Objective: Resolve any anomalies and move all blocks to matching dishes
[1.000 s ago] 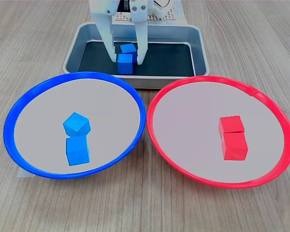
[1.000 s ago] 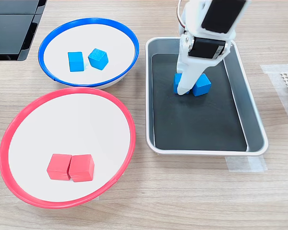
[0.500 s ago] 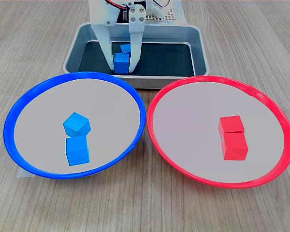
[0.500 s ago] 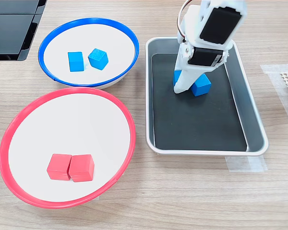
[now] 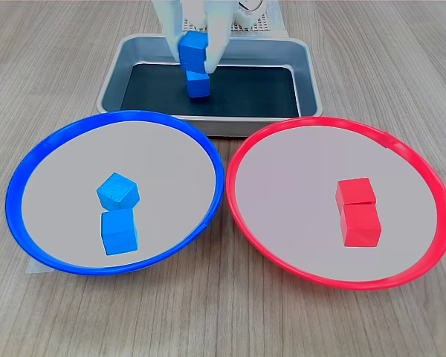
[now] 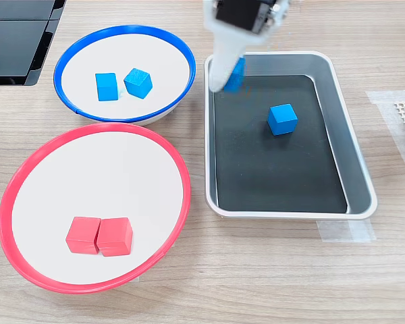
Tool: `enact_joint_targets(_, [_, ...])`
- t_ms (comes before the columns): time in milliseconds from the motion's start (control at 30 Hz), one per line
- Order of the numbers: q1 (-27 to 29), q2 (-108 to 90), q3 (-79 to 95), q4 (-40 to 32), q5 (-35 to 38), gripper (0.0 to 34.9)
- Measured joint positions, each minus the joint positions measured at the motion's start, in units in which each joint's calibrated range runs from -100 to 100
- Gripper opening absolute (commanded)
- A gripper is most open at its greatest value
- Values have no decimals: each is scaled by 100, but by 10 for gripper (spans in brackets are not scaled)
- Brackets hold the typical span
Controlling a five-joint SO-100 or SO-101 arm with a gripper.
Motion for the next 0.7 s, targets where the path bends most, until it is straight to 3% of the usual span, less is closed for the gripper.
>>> enact_joint_targets(100, [168, 691, -980, -139, -122, 2])
enact_joint_targets(300, [283, 1833, -1506, -1444, -171, 3])
enact_joint_targets(467, [274, 2361, -1724, -2047, -308, 132])
enact_joint_targets(533, [274, 2404, -1770, -2088, -347, 134])
enact_joint_targets(633, [274, 2404, -1770, -2088, -366, 169])
enact_joint_targets(700, [274, 2404, -1770, -1941, -371, 167])
